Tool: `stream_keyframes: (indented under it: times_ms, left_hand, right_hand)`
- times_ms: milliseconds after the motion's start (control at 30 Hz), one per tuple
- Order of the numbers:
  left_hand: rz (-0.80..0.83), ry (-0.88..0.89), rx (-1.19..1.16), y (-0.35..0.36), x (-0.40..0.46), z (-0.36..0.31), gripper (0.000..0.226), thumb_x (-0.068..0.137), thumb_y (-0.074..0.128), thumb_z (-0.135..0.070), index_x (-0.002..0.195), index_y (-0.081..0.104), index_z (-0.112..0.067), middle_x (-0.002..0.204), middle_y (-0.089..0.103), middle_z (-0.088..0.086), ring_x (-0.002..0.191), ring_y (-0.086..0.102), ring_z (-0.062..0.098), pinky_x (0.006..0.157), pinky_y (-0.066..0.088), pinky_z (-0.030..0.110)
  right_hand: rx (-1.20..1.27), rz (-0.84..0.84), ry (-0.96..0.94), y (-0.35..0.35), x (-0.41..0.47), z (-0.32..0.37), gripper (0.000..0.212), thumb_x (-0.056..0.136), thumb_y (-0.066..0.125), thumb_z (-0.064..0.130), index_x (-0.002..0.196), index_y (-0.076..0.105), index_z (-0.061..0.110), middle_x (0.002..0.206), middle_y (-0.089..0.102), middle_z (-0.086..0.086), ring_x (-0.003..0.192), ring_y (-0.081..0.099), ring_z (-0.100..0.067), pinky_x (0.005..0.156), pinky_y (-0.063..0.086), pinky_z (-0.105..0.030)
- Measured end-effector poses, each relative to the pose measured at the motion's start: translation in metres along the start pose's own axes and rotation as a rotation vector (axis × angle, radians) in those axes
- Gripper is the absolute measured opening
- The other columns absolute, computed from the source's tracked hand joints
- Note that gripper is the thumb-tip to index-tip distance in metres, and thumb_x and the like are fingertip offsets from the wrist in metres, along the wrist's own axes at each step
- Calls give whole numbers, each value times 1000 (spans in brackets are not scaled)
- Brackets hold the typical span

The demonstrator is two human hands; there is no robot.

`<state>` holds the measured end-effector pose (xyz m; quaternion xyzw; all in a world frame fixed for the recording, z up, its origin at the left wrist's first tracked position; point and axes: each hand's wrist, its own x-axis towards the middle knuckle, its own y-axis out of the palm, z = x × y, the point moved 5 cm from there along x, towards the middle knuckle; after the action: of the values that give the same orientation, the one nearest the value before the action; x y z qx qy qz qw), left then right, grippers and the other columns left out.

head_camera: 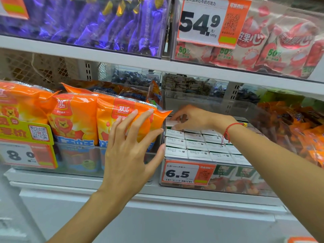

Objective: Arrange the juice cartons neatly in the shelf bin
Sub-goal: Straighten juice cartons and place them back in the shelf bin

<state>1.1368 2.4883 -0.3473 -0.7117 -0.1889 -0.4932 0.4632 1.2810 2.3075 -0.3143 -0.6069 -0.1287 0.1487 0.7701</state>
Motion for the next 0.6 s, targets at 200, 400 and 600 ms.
stream_keyframes:
  times_ms: [200, 400, 600]
  left_hand:
    - [59, -8, 8, -3, 1, -2, 32, 90, 56, -40, 110, 71, -20, 146, 46, 9, 137, 32, 29, 116, 24, 51]
    - [231, 25, 96, -17, 5, -1, 31, 93, 57, -39, 115, 68, -21, 149, 42, 8, 137, 32, 30, 112, 23, 46]
    - [423, -46, 94, -47, 19, -20, 33, 90, 62, -35, 120, 64, -21, 154, 34, 3, 139, 31, 28, 106, 34, 45]
  right_hand:
    - [228, -303, -8, -14, -43, 8, 35, 94, 62, 28, 125, 58, 12, 116, 63, -1, 106, 62, -21, 91, 52, -36]
    - [466, -747, -26, -19, -120, 28, 23, 96, 59, 24, 118, 53, 20, 113, 59, 1, 103, 58, -16, 84, 52, -32]
    - [797, -749, 123, 3, -200, 51, 8, 96, 55, 29, 102, 59, 25, 99, 61, 10, 83, 57, 8, 63, 44, -6]
